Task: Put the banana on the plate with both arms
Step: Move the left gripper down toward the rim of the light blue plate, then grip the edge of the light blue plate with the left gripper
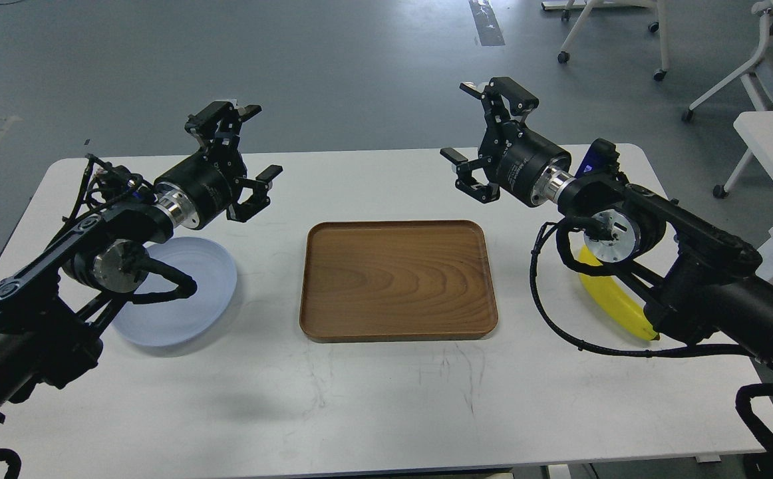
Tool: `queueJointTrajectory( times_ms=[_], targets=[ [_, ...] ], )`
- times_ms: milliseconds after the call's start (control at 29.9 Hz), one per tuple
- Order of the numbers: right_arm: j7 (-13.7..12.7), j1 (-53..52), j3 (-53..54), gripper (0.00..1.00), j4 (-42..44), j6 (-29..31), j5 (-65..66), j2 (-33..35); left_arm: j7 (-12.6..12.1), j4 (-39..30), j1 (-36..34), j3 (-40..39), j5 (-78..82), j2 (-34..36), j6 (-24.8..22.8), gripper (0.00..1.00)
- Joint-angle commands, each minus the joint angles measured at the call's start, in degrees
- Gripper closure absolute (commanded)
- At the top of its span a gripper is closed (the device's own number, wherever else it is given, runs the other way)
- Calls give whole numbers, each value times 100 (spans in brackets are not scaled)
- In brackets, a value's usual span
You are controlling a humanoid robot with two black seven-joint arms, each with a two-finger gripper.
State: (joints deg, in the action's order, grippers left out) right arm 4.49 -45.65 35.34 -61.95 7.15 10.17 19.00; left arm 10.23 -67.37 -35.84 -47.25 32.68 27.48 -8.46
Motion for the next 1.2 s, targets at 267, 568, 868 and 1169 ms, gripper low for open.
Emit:
queueJointTrajectory(
  times_ms=[267,568,868,1169],
  targets=[
    [52,161,105,0,16,23,2,271,1777,-224,570,1200,2469,1233,1029,2],
    [131,188,114,0,16,15,2,649,1622,162,447,1728,3121,1945,1381,2],
    [131,179,140,0,16,6,-7,807,1613,1376,411,2729,4264,1954,2190,18],
    [131,188,175,0,16,-12,-7,798,1648,2255,403,3625,4290,1901,2682,14]
  ],
)
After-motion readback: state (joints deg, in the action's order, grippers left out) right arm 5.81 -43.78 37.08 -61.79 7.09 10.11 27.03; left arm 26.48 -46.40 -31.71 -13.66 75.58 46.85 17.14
